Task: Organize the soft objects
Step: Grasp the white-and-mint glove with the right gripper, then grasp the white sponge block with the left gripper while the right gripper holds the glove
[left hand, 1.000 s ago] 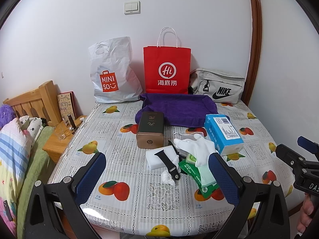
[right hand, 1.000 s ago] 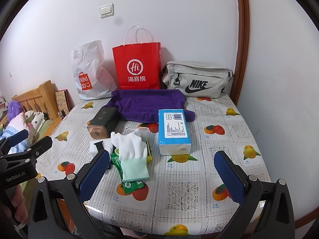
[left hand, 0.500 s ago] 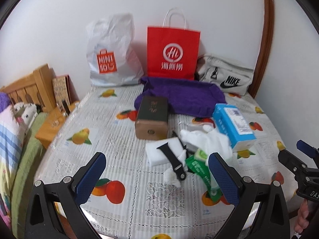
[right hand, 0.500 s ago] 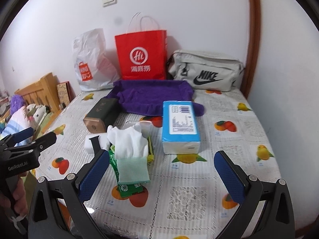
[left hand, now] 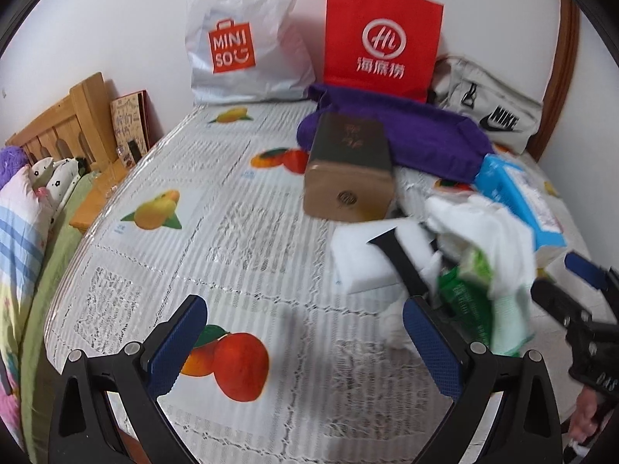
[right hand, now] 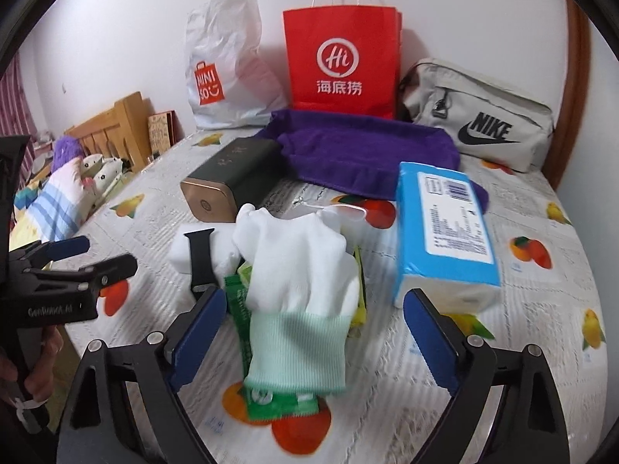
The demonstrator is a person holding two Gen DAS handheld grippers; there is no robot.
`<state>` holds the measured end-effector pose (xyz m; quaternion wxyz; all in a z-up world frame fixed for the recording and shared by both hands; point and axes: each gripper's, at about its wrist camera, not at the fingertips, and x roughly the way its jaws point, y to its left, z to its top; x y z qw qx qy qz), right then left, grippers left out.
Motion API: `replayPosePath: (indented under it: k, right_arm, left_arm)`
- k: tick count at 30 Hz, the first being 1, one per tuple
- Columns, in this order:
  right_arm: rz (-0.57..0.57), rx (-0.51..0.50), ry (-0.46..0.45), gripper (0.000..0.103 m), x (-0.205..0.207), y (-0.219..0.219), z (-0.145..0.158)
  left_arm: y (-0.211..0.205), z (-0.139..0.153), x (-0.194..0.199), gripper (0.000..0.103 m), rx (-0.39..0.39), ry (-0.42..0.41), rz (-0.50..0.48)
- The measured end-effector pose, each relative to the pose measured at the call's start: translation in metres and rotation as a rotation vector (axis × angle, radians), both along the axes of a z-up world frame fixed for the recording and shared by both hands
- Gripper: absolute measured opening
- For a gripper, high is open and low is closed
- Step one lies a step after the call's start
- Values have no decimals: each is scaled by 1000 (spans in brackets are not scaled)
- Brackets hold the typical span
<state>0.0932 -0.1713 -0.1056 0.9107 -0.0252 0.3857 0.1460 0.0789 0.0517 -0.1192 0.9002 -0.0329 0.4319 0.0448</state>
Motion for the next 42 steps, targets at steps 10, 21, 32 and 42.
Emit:
replayPosePath:
  k: [10, 21, 32, 42]
  right_arm:
    - [73, 38, 82, 54, 31, 7, -31]
    - [86, 142, -4, 23, 8, -25, 6]
    - [28, 123, -16, 23, -24, -67, 9]
    - [-18, 120, 34, 23, -30, -86, -9]
  left_arm:
    - [15, -20, 15, 102, -72, 26, 3]
    - [7, -24, 23, 102, -146, 18, -67]
    - [6, -28, 33, 102, 24, -13, -143]
    - [-19, -43, 56, 102, 72, -41, -379]
